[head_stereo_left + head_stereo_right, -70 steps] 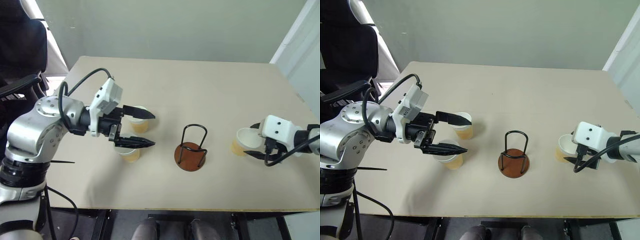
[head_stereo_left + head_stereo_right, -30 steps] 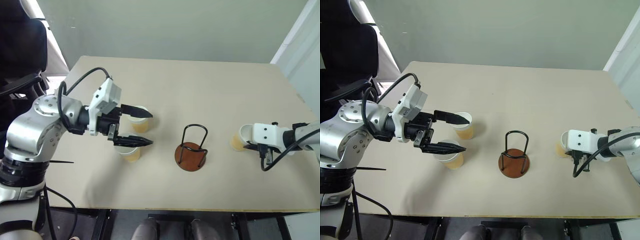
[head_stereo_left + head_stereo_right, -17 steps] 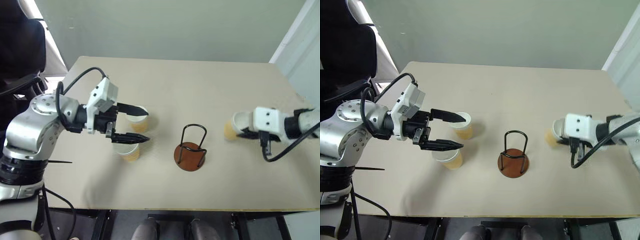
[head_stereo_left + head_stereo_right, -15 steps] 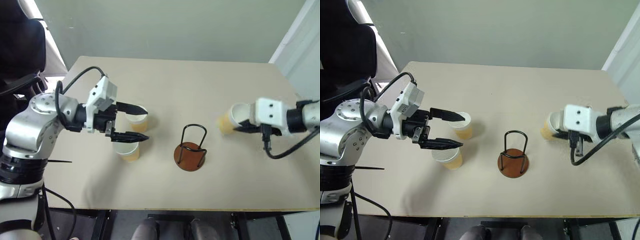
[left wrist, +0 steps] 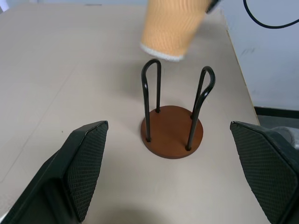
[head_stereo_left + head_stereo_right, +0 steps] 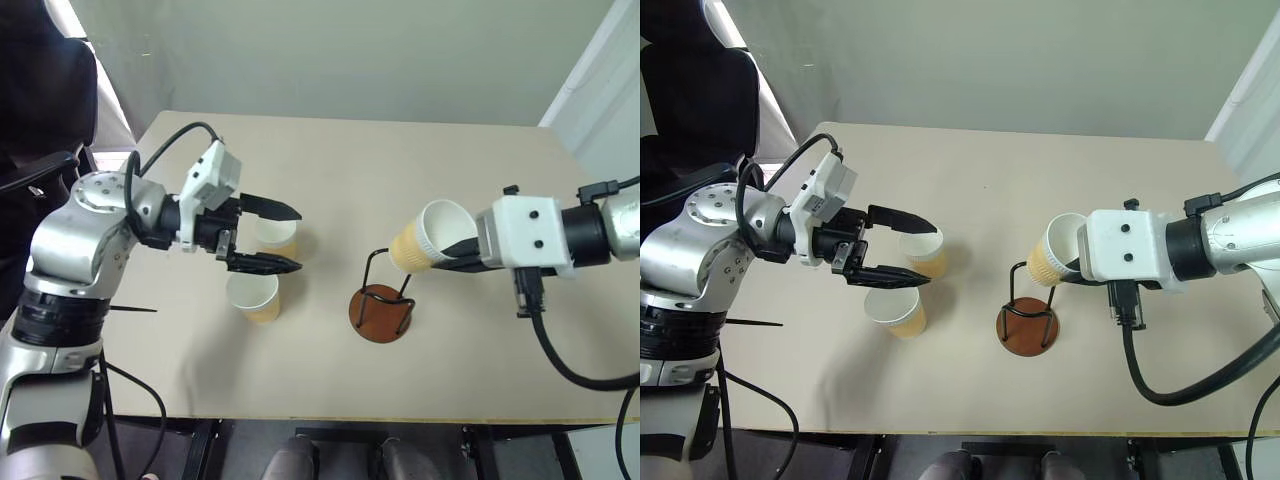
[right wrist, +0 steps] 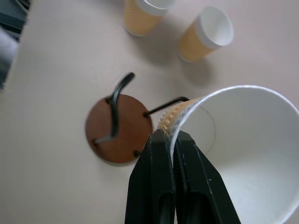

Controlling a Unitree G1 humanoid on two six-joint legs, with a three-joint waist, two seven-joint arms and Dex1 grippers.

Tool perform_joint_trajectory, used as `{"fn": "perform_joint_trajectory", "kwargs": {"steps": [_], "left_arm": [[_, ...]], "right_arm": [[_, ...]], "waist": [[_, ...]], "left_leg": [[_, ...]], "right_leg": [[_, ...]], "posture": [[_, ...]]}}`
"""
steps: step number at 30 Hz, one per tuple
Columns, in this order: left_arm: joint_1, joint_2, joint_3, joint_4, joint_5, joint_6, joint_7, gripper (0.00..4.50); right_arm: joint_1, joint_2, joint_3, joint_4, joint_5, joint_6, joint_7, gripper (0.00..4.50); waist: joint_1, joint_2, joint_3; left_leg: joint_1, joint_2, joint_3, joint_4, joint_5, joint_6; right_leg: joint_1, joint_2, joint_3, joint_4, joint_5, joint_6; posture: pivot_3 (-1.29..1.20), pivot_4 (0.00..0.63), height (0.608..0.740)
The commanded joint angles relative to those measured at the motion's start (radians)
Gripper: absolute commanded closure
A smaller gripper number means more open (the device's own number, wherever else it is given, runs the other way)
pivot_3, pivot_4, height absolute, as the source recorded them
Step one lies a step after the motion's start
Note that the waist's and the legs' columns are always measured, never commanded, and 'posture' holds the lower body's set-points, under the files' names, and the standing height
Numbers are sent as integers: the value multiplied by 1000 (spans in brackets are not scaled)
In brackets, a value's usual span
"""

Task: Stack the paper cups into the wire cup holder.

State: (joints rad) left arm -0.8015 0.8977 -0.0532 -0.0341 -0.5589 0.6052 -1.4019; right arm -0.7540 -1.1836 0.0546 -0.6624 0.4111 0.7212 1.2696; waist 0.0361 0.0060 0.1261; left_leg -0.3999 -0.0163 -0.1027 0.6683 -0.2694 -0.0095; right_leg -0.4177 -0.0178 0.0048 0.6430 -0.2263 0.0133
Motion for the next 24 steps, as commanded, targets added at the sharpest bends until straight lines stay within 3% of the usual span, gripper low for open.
{"fn": "perform_joint_trajectory", "kwargs": {"steps": [1, 22, 24], "left_arm": [[-36, -9, 3, 10, 9, -22, -18, 0], [-21, -12, 15, -15, 7, -11, -12, 0], [-21, -11, 16, -16, 7, -10, -11, 0]], "right_arm": [[-3, -17, -5, -25, 5, 4, -11, 4485], [27, 41, 85, -53, -3, -31, -14, 4485], [24, 53, 90, -55, -6, -33, -20, 4109]], "waist": [[0, 0, 0], [-1, 0, 0], [-1, 0, 0]], "left_leg": [[0, 0, 0, 0, 0, 0], [0, 0, 0, 0, 0, 1], [0, 0, 0, 0, 0, 1]], "right_leg": [[0, 0, 0, 0, 0, 0], [0, 0, 0, 0, 0, 0], [0, 0, 0, 0, 0, 0]], "posture": [[0, 150, 740], [0, 150, 740], [0, 150, 740]]}}
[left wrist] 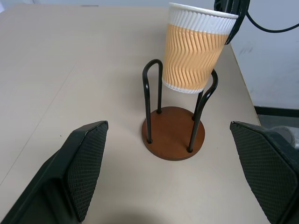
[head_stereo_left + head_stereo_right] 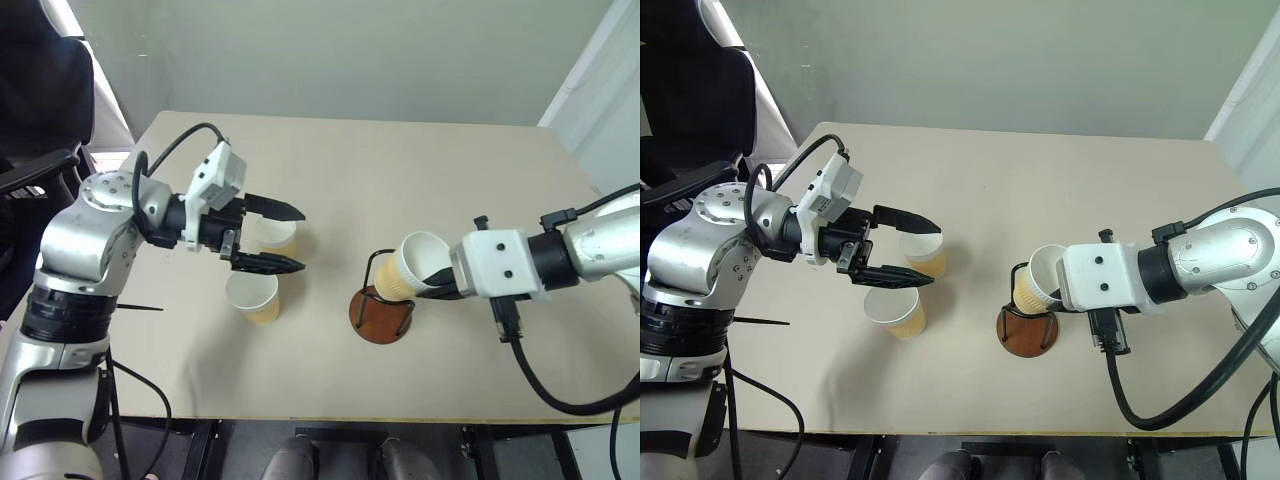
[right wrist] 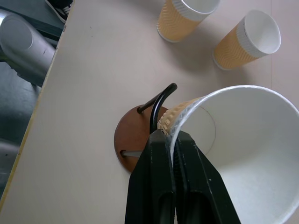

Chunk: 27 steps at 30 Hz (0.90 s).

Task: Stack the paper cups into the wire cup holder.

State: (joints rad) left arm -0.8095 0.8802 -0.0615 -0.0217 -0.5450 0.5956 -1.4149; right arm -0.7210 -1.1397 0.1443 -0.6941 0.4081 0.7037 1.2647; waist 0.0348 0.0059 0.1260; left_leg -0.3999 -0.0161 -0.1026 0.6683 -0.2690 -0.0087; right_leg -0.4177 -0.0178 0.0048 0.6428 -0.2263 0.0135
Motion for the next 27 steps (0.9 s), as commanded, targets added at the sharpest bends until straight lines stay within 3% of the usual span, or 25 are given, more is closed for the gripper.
{"fn": "perform_joint_trajectory", "kwargs": {"steps": [1, 7, 13, 17, 22, 27], "left_arm": [[-13, 7, 24, -29, -7, 0, 2, 0], [-11, 7, 28, -31, -9, 0, 6, 0], [-2, 24, 35, -47, 8, -17, 21, 0], [32, 84, 45, -98, 52, -62, 25, 0], [106, 198, 51, -161, 140, -152, 22, 0], [166, 280, 73, -241, 144, -135, 19, 0]], "right_arm": [[-12, 16, 3, -24, -4, -15, -19, 3850], [-31, 52, 12, 3, -23, -22, -53, 1829], [-59, 129, -32, 70, -3, 24, -143, 1829], [-102, 211, -110, 107, 76, 124, -229, 1829], [-126, 228, -195, 134, 175, 197, -254, 1829], [-108, 211, -281, 151, 301, 237, -227, 1829]], "waist": [[0, 0, 0], [0, 0, 0], [-2, 0, 0], [-4, 0, 0], [-4, 0, 0], [-3, 0, 0]], "left_leg": [[0, 0, 0, 0, 0, 0], [0, 0, 0, 0, 0, 0], [0, 0, 0, 0, 0, 0], [0, 0, 0, 0, 0, 0], [0, 0, 0, -1, 0, 0], [-1, 0, 0, -1, 0, 0]], "right_leg": [[0, 0, 0, 0, 0, 0], [0, 0, 0, 0, 0, 0], [0, 0, 0, 0, 0, 0], [-1, 0, 0, 0, 0, 0], [-1, 0, 0, -1, 0, 0], [-1, 0, 0, -1, 0, 0]], "posture": [[0, 150, 740], [0, 150, 740], [0, 150, 740], [0, 150, 740], [0, 150, 740], [0, 150, 740]]}}
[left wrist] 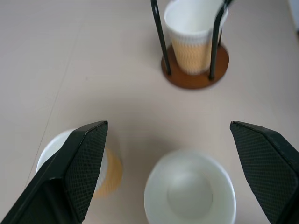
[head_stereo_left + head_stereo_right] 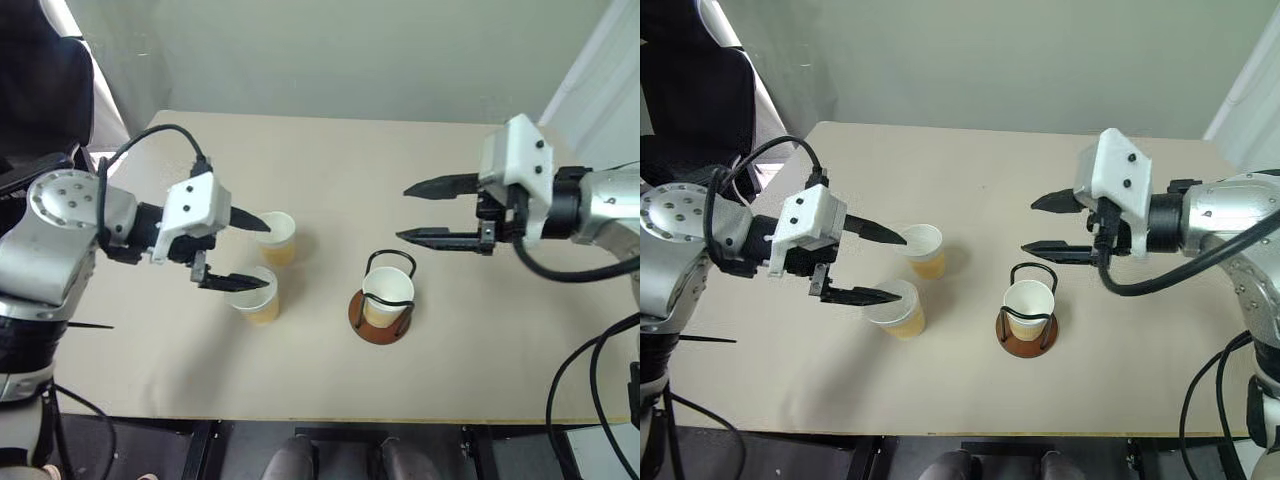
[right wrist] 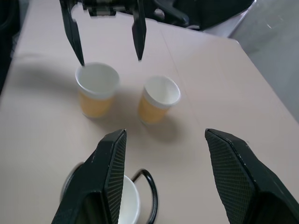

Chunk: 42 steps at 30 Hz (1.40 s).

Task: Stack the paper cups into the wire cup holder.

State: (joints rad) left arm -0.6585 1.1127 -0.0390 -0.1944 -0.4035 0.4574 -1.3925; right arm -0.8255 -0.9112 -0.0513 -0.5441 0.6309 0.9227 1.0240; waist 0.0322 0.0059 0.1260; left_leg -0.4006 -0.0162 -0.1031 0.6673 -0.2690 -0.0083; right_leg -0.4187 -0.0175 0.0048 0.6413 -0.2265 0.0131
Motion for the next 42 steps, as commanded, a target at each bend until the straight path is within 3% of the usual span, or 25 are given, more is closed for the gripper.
{"fn": "perform_joint_trajectory", "kwargs": {"steps": [1, 9, 14, 23, 32, 42], "left_arm": [[28, 70, 50, -84, 12, 12, -1, 0], [105, 196, 52, -126, 72, -26, -15, 0], [175, 208, 62, -129, 86, -48, -10, 0], [260, 182, 44, -76, 131, -165, -8, 0], [196, 111, -60, 59, 240, -294, -30, 0], [165, 85, -78, 30, 235, -279, -68, 0]], "right_arm": [[4, -33, -96, 5, 98, 25, 27, 1829], [42, -125, -135, 23, 221, 41, 106, 1829], [50, -134, -149, 20, 256, 18, 110, 1829], [52, -147, -149, 20, 285, 7, 85, 1829], [73, -151, -142, 16, 274, -15, 68, 1829], [100, -168, -146, 6, 272, -35, 56, 1829]], "waist": [[0, 0, 0], [-2, 0, 0], [-2, 0, 0], [-2, 0, 0], [-1, 0, 0], [-1, 0, 0]], "left_leg": [[0, 0, 0, 0, 0, 0], [0, 0, 0, -1, -1, -2], [1, 0, 0, -1, -1, -2], [0, 0, 0, -1, -1, -3], [0, 0, 0, -1, -2, -3], [-2, 0, 0, -1, -2, -3]], "right_leg": [[0, 0, 0, 0, 0, 0], [-1, 0, 0, 1, -1, -1], [-1, 0, 0, 2, -1, -2], [-1, 0, 0, 3, -1, -2], [-2, 0, 0, 3, -1, -2], [-4, 0, 0, 3, -1, -2]], "posture": [[0, 150, 740], [0, 150, 740], [0, 150, 740], [0, 150, 740], [0, 150, 740], [0, 150, 740]]}}
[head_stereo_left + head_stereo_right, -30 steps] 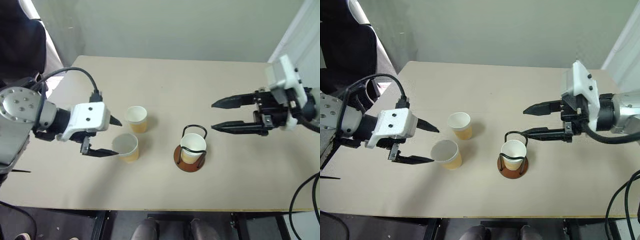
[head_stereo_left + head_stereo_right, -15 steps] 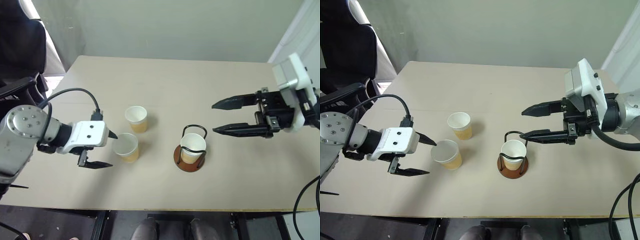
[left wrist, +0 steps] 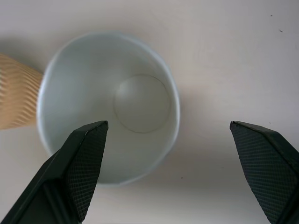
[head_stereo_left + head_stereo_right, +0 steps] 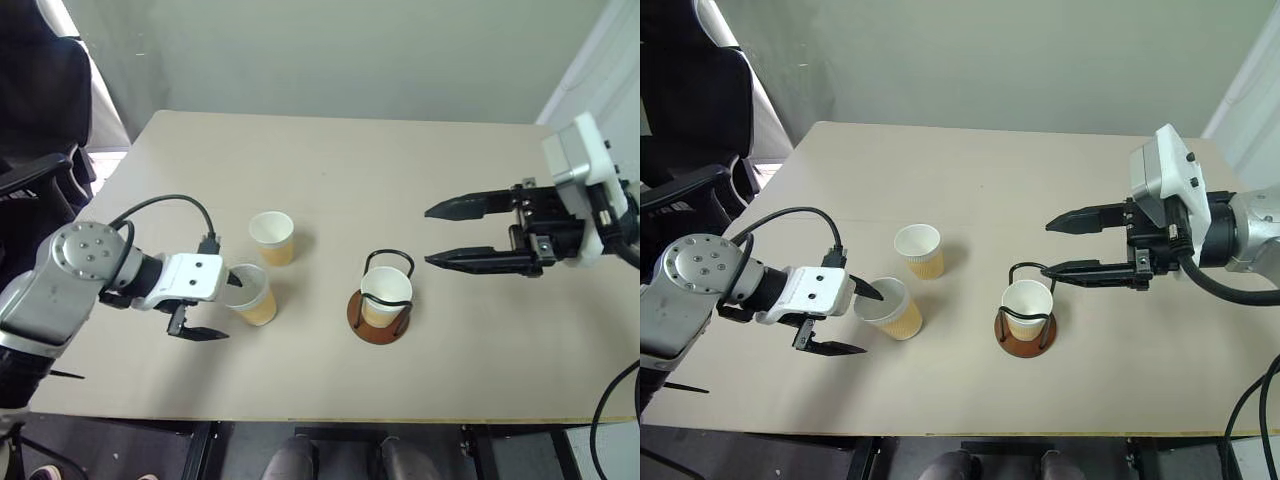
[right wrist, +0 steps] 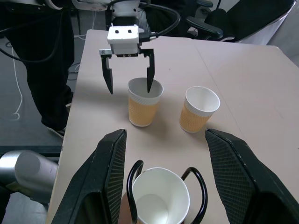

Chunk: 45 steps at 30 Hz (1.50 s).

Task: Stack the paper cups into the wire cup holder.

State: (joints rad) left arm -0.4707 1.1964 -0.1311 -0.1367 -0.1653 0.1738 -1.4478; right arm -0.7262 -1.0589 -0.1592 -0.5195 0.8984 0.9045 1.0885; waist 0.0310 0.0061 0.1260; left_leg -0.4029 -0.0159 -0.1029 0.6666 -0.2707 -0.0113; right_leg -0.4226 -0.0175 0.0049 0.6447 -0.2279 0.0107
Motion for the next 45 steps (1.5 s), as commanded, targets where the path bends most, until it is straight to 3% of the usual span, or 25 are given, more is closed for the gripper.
{"fn": "perform_joint_trajectory", "kwargs": {"steps": [1, 3, 6, 17, 28, 45], "left_arm": [[-23, 0, 13, -30, -4, 7, -15, 0], [-27, -4, 9, -35, -4, 14, -19, 0], [-44, -13, 0, -38, -4, 30, -29, 644], [-107, -58, -37, -23, -15, 92, -85, 4466], [-167, -78, -51, 13, -18, 115, -132, 4466], [-496, -157, -30, 48, -189, 285, -166, 4466]], "right_arm": [[5, -23, -39, -20, 5, -19, -9, 1829], [12, -26, -40, -24, 5, -22, -12, 1829], [18, -28, -39, -26, 5, -26, -17, 1793], [78, -6, -18, -9, -29, -80, -31, 1793], [119, -23, -25, 4, -64, -119, -17, 1793], [221, -96, -55, 58, -138, -186, 50, 1793]], "waist": [[0, 0, 0], [0, 0, 0], [0, 0, 0], [1, 0, 0], [1, 0, 0], [3, 0, 0]], "left_leg": [[0, 0, 0, 0, 0, 0], [0, 0, 0, 0, 0, 0], [0, 0, 0, 0, 0, 0], [0, 0, 0, 0, 0, 0], [0, 0, 0, 1, 0, 0], [-1, 0, 0, 1, 0, 1]], "right_leg": [[0, 0, 0, 0, 0, 0], [0, 0, 0, 0, 0, 0], [0, 0, 0, 0, 0, 0], [0, 0, 0, 0, 0, 0], [0, 0, 0, 0, 0, 0], [0, 0, 0, 0, 1, 1]], "posture": [[0, 150, 740], [0, 150, 740], [0, 150, 740], [0, 150, 740], [0, 150, 740], [0, 150, 740]]}}
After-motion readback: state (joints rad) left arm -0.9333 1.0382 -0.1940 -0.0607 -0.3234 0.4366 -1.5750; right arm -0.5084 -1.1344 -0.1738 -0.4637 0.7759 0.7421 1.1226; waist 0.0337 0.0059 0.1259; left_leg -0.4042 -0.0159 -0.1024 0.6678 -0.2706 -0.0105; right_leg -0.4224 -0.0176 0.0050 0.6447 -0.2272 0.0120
